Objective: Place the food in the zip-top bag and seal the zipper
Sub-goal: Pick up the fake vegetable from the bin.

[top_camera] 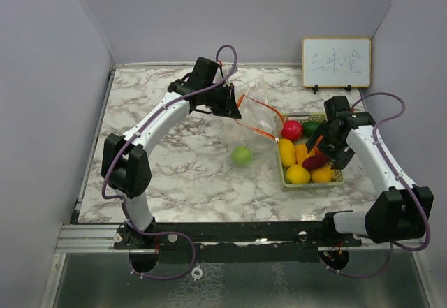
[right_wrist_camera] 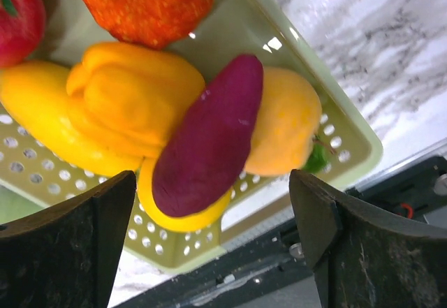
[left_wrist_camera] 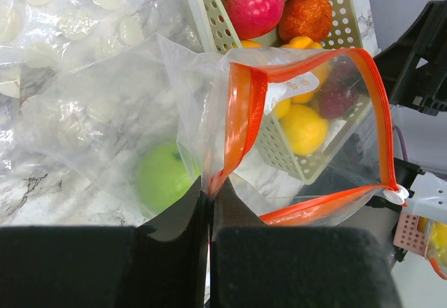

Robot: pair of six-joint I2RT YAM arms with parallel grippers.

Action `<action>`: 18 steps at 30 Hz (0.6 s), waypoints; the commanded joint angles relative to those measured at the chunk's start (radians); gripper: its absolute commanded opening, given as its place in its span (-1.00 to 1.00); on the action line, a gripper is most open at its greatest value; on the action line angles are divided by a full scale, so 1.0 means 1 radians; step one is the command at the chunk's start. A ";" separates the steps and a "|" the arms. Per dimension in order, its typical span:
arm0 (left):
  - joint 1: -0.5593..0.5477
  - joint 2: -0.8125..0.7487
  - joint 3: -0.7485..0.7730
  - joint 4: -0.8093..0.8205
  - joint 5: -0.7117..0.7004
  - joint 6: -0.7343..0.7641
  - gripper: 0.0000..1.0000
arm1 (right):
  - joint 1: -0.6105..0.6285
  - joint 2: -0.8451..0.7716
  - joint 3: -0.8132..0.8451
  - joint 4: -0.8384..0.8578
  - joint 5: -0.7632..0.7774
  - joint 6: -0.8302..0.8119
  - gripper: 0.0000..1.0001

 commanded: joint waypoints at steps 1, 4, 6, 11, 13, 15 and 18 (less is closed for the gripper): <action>0.006 -0.017 -0.008 0.007 0.006 0.004 -1.00 | -0.016 0.030 -0.040 0.189 0.019 -0.048 0.78; 0.006 -0.016 -0.009 0.009 0.003 -0.001 -1.00 | -0.018 0.055 -0.067 0.244 -0.008 -0.050 0.73; 0.006 -0.014 -0.006 0.010 0.003 -0.003 -1.00 | -0.018 0.072 -0.084 0.254 -0.029 -0.047 0.68; 0.006 -0.017 -0.008 0.007 -0.002 -0.007 -1.00 | -0.017 0.050 -0.116 0.258 -0.037 -0.049 0.03; 0.007 -0.018 -0.011 0.007 -0.002 -0.007 -1.00 | -0.018 0.033 -0.111 0.248 -0.030 -0.056 -0.39; 0.006 -0.021 -0.013 0.006 0.000 -0.005 -1.00 | -0.018 0.018 -0.081 0.224 -0.034 -0.068 -0.68; 0.006 -0.021 -0.013 -0.007 -0.011 0.003 -1.00 | -0.017 -0.015 0.013 0.180 -0.084 -0.106 -0.88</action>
